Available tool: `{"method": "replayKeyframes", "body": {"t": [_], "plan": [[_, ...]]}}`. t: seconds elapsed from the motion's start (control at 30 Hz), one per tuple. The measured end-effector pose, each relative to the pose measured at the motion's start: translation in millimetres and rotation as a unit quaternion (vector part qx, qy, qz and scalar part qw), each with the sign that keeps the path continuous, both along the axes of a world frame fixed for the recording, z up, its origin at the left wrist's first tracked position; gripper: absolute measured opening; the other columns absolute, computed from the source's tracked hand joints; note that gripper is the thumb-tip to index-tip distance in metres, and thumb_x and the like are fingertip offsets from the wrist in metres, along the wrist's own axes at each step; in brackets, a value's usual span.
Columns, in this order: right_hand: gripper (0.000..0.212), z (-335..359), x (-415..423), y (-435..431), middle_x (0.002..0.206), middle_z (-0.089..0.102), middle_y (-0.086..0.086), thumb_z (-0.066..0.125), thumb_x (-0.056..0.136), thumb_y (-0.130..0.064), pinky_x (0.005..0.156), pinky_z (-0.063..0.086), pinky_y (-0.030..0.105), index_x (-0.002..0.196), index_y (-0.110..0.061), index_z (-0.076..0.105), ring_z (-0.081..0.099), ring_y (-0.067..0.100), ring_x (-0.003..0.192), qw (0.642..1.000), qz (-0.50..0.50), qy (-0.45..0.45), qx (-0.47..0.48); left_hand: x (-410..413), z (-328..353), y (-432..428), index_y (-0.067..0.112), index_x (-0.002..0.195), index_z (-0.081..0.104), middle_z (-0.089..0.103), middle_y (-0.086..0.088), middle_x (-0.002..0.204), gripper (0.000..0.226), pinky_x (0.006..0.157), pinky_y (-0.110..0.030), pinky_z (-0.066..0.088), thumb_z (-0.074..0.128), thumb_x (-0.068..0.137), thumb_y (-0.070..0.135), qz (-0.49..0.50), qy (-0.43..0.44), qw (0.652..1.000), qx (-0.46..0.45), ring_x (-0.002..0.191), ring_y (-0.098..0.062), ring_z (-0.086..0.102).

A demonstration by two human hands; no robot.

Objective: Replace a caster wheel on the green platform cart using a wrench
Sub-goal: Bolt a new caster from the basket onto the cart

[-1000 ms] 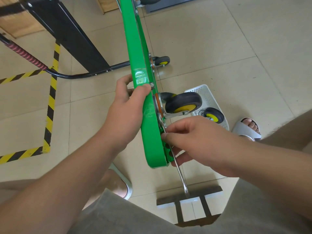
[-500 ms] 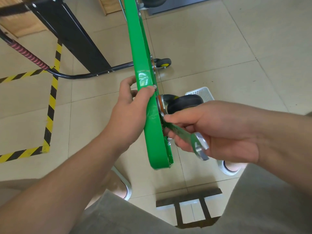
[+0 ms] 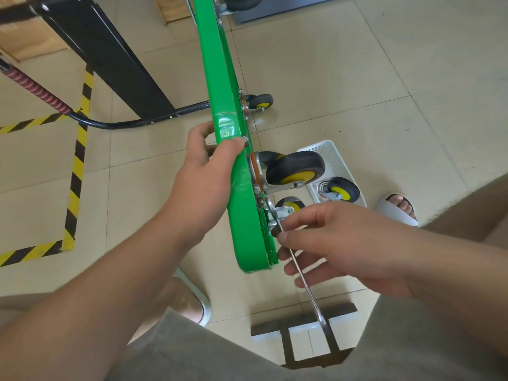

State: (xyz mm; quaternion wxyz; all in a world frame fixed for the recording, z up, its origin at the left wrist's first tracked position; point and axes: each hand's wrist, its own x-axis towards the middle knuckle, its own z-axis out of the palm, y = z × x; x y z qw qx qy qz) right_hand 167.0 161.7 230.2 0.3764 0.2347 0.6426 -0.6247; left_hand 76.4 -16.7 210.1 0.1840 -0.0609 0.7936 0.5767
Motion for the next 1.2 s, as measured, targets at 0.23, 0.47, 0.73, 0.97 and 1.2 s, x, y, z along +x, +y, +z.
{"method": "replayKeyframes", "body": {"t": [0.23,0.47,0.73,0.97,1.2], "plan": [[0.015,-5,-10,-6,0.102,0.077,0.015,0.067,0.098,-0.017,0.078,0.065,0.045,0.110,-0.014,0.074,0.075,0.028,0.083,0.999,0.010,0.031,-0.007,0,0,0,0.057,0.115,0.048,0.071,-0.006,0.114,0.029,0.087,-0.055,0.061,0.053,0.086,0.056,0.004,0.002,1.000,-0.003,0.092,-0.028,0.075],[0.018,0,-14,-16,0.102,0.078,0.013,0.061,0.101,-0.014,0.072,0.065,0.039,0.110,-0.009,0.076,0.076,0.028,0.089,0.998,0.015,0.062,-0.031,0,0,0,0.052,0.122,0.048,0.070,-0.006,0.115,0.036,0.087,-0.053,0.061,0.053,0.087,0.055,0.003,0.007,1.000,0.003,0.092,-0.026,0.075],[0.018,20,-19,-14,0.086,0.078,0.012,0.060,0.101,-0.010,0.058,0.059,0.024,0.102,0.002,0.074,0.073,0.015,0.065,0.995,-0.029,0.038,-0.091,0,1,1,0.046,0.128,0.046,0.069,-0.006,0.121,0.042,0.088,-0.056,0.060,0.054,0.087,0.052,0.000,0.008,1.000,0.013,0.096,-0.025,0.075],[0.016,35,-32,-16,0.066,0.070,0.008,0.057,0.101,-0.003,0.047,0.054,0.019,0.109,0.003,0.069,0.065,0.011,0.049,0.977,-0.097,-0.012,-0.187,0,2,3,0.052,0.120,0.049,0.071,0.000,0.117,0.038,0.092,-0.053,0.058,0.054,0.082,0.055,0.014,0.013,1.000,-0.003,0.097,-0.021,0.074],[0.012,32,-23,-7,0.070,0.070,0.008,0.062,0.099,-0.008,0.050,0.056,0.021,0.096,-0.002,0.071,0.066,0.012,0.051,0.987,-0.058,-0.020,-0.145,0,0,1,0.049,0.127,0.048,0.070,-0.002,0.120,0.045,0.090,-0.053,0.059,0.054,0.083,0.055,0.007,0.011,1.000,0.004,0.096,-0.022,0.074]]}}
